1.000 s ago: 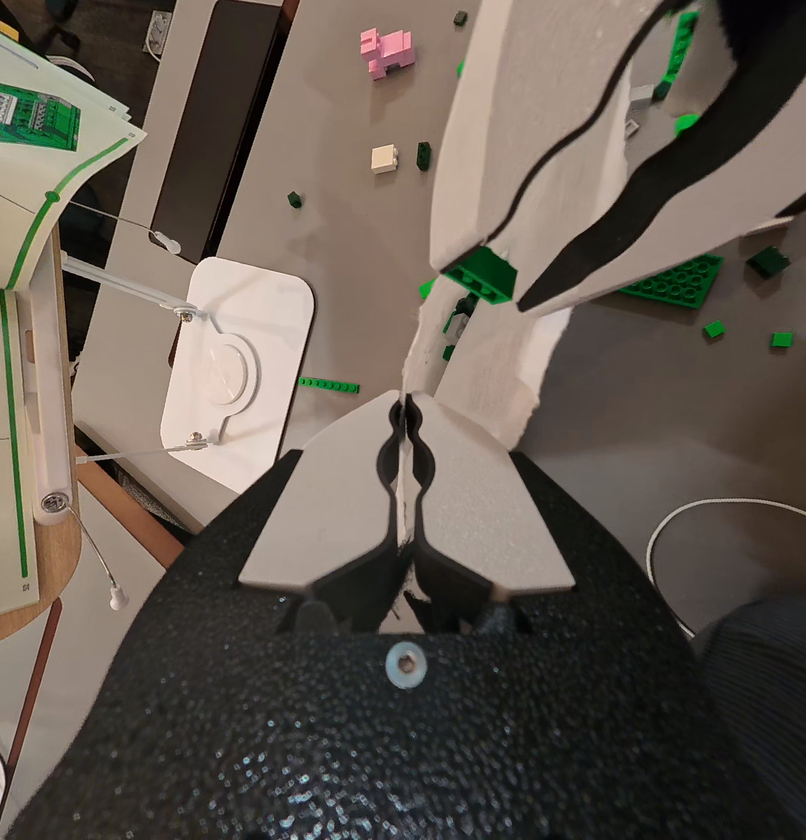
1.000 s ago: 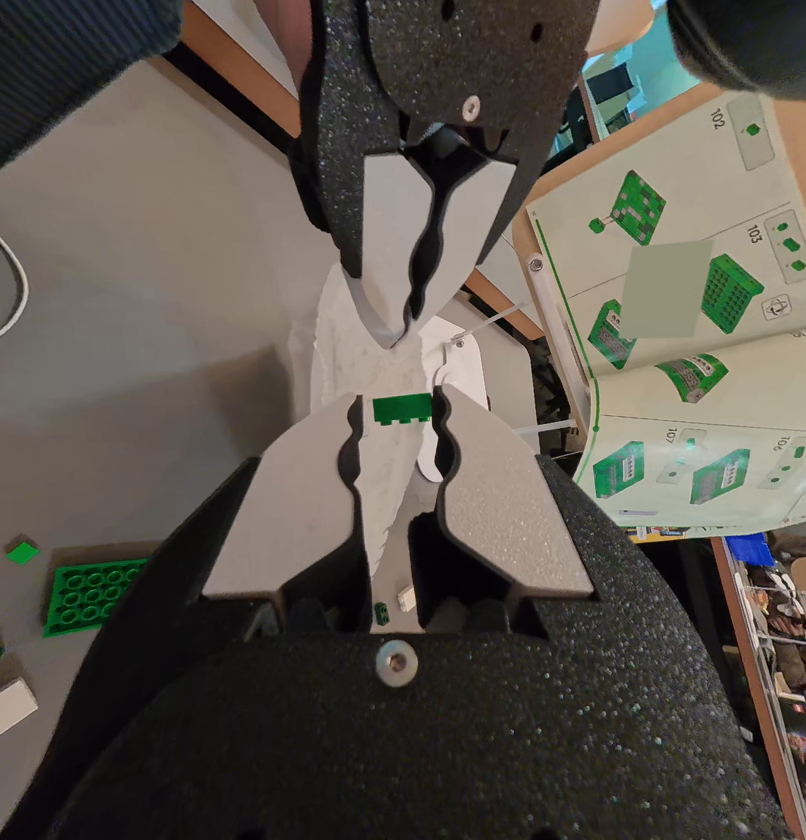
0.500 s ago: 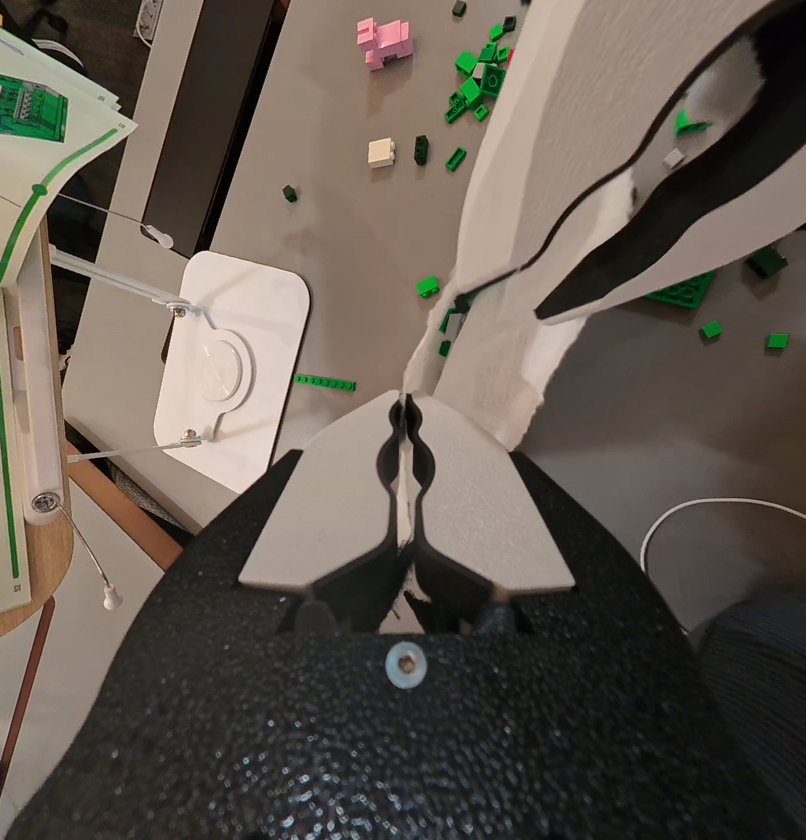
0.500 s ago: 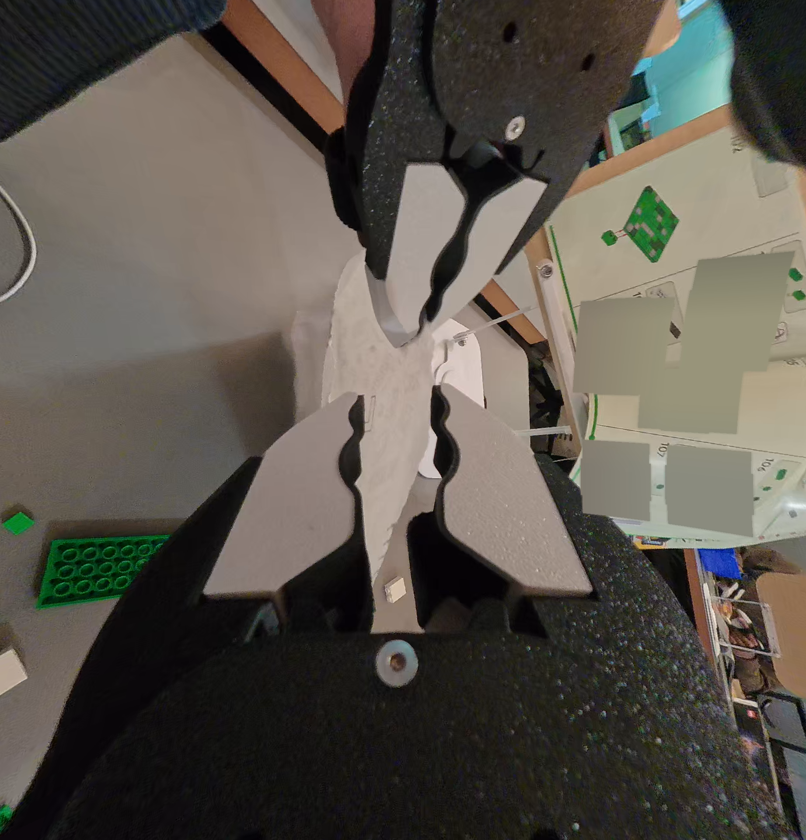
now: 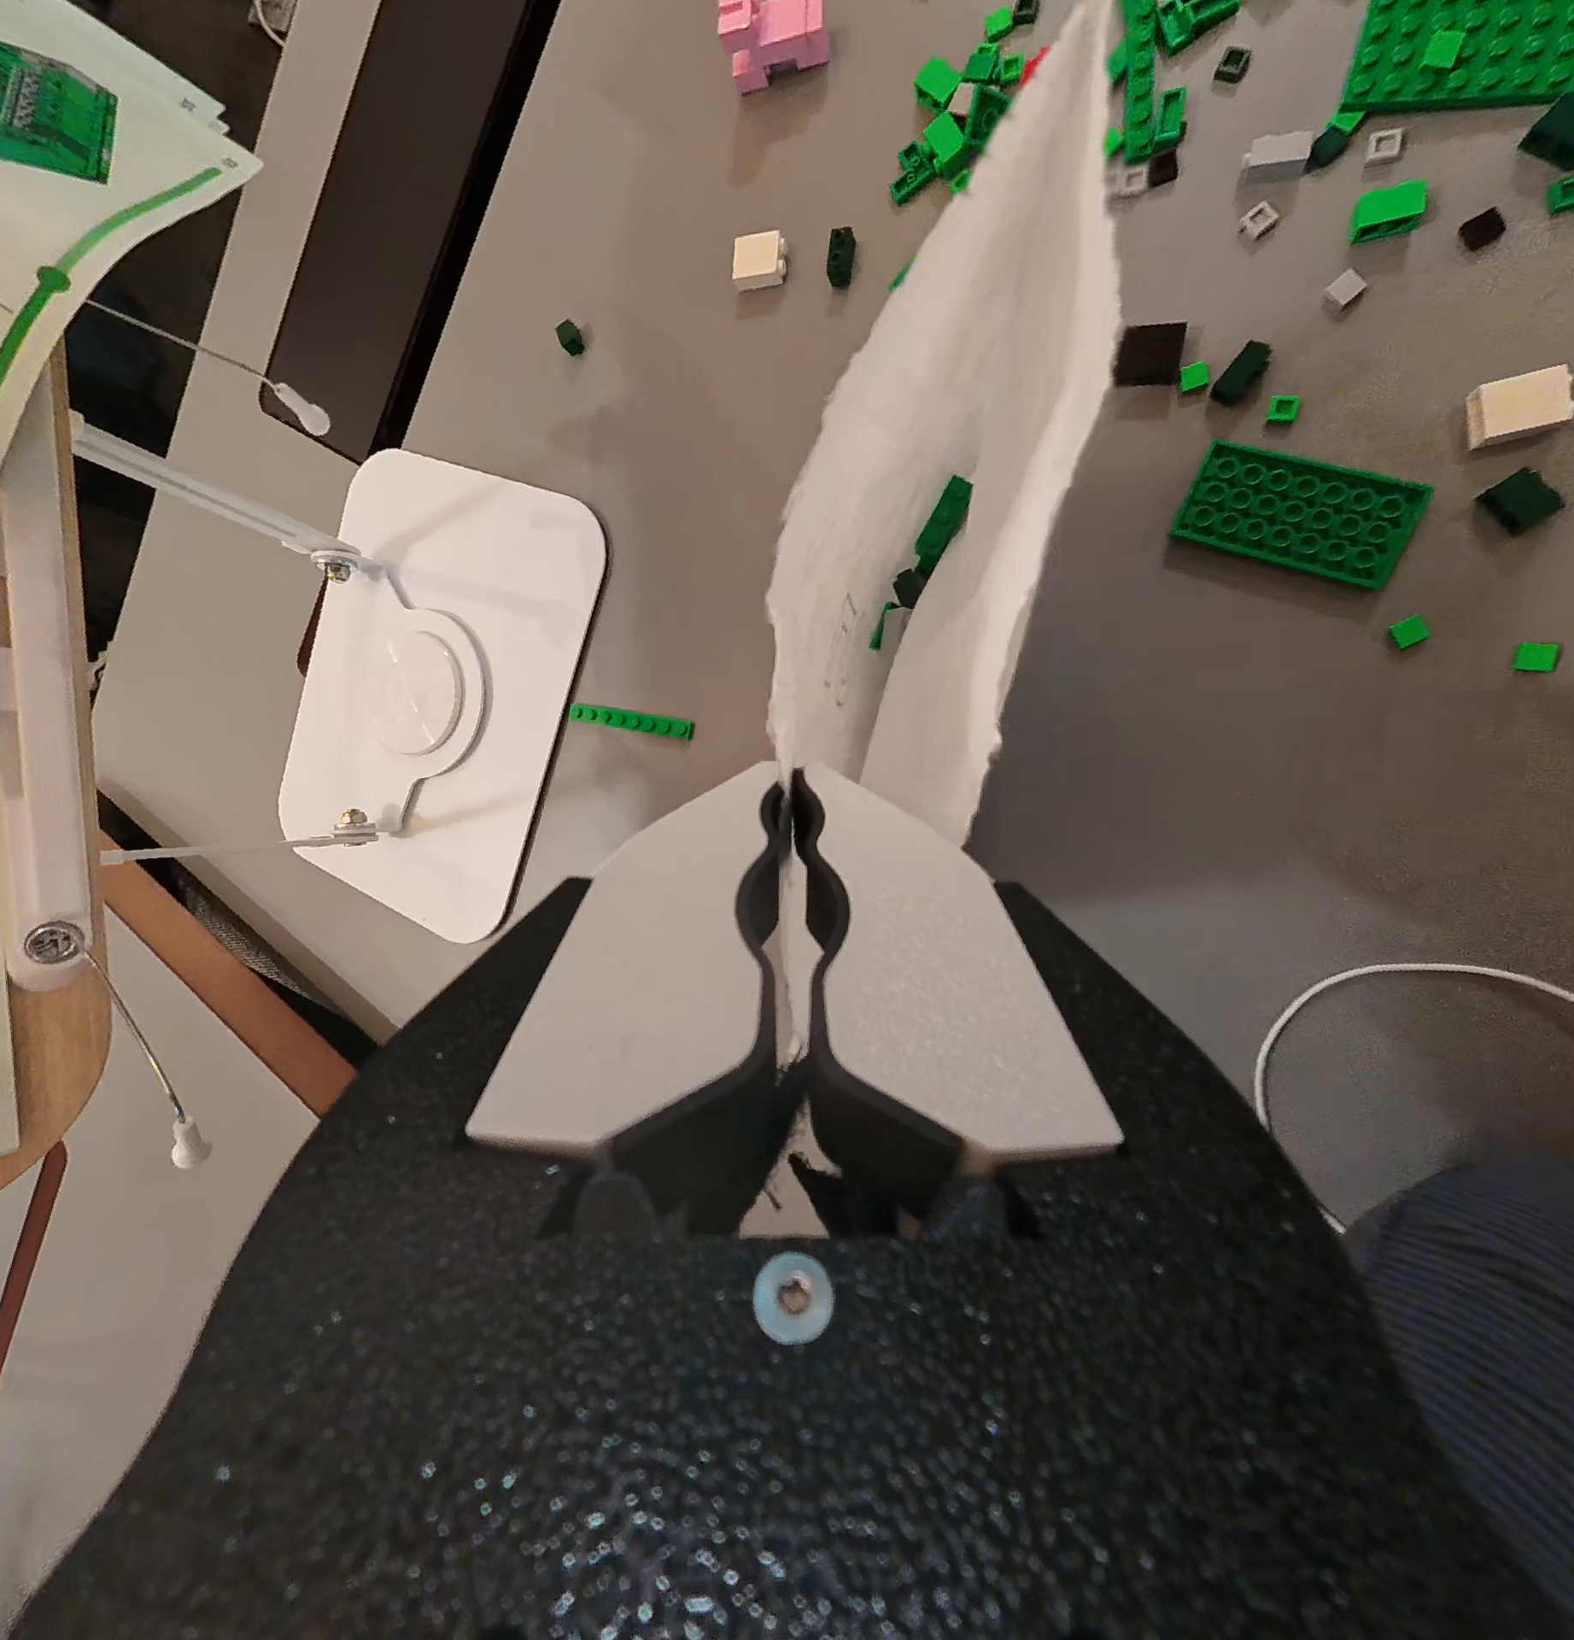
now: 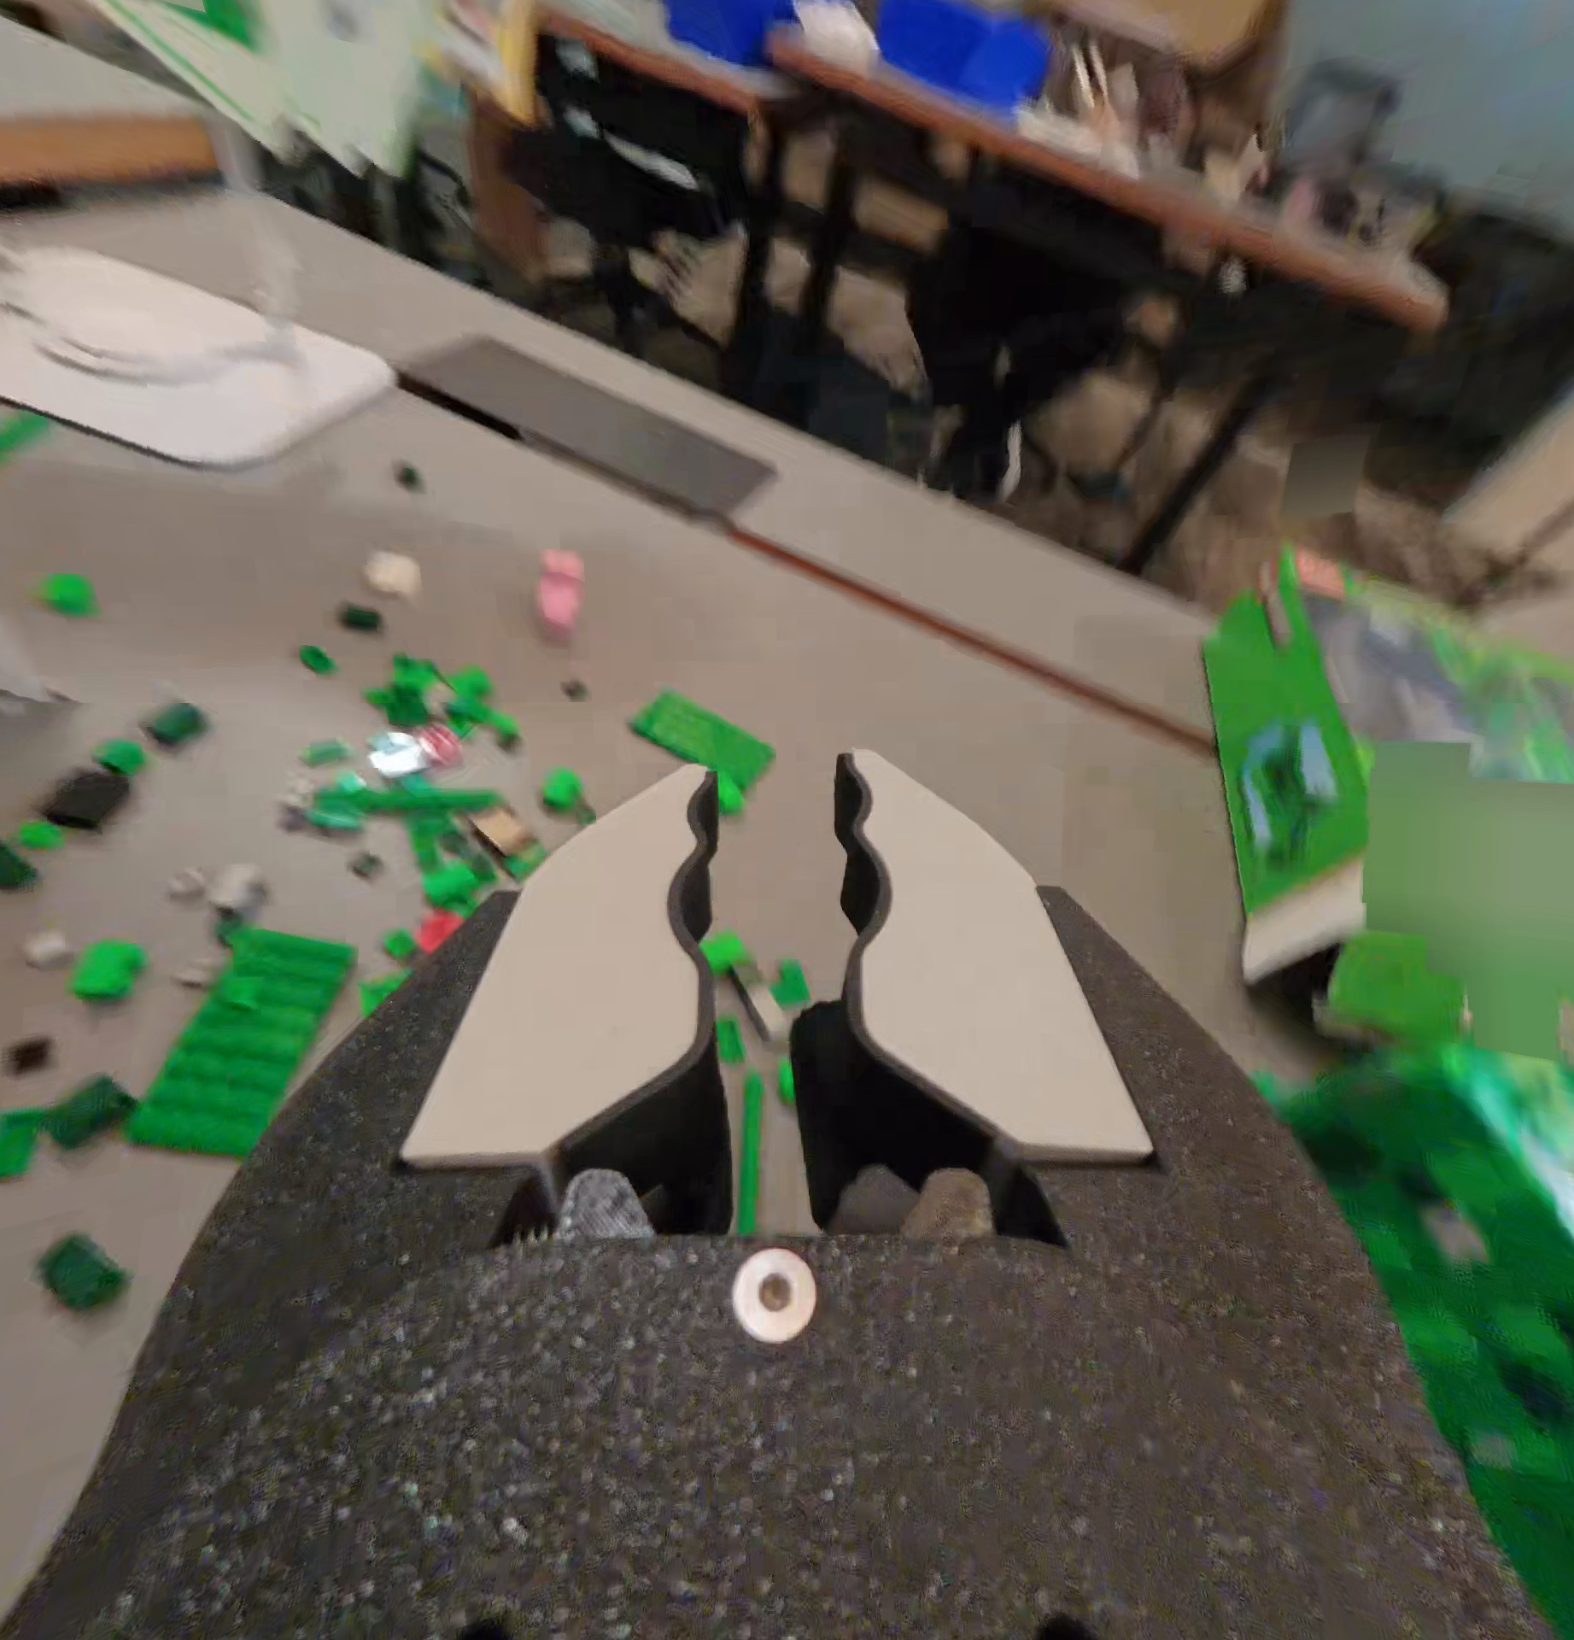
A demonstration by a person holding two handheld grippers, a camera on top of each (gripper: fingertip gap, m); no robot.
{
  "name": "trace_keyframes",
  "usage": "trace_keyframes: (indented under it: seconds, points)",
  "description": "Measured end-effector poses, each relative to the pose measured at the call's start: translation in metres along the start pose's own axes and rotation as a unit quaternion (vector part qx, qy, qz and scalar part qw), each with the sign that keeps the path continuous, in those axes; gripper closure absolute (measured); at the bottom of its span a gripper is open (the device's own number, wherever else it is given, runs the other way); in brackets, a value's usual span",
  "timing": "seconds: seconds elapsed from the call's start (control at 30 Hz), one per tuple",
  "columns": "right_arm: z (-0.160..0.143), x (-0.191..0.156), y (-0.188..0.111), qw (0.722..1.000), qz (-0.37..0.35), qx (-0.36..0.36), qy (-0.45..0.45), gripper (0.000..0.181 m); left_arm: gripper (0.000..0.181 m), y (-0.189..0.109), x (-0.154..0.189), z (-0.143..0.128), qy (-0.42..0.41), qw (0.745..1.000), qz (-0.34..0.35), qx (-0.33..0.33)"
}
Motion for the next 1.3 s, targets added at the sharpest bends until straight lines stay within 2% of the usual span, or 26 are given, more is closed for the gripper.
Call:
trace_keyframes:
  seconds: [0.07,0.17,0.27,0.37,0.6,1.3]
  points:
    - [-0.032,0.021,-0.002,0.998,-0.016,-0.041,0.046,0.156,0.181,0.0,-0.001,-0.001,-0.003,1.0,0.001,-0.002]
    - [-0.064,0.039,-0.003,0.992,-0.023,-0.073,0.104,0.156,0.181,0.001,-0.002,-0.003,-0.008,1.0,0.001,-0.006]
    - [-0.082,0.044,0.0,0.986,-0.014,-0.098,0.136,0.156,0.181,0.002,-0.003,-0.005,-0.011,1.0,0.003,-0.01]
    - [-0.094,0.043,0.006,0.983,-0.01,-0.134,0.128,0.157,0.181,0.003,-0.004,-0.005,-0.012,1.0,0.003,-0.014]
    - [-0.105,0.032,0.013,0.975,0.07,-0.171,0.119,0.158,0.181,0.006,-0.003,-0.002,-0.007,1.0,0.003,-0.021]
    - [-0.104,0.008,0.018,0.96,0.157,-0.216,0.084,0.164,0.181,0.002,-0.007,-0.01,-0.027,0.999,0.016,-0.031]
Point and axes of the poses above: each gripper's, where its closed fingertips meet, y out along the fingers, z out of its top, x = y × z across the jaws, the point moved 9 cm from there along -y, back along the fingers
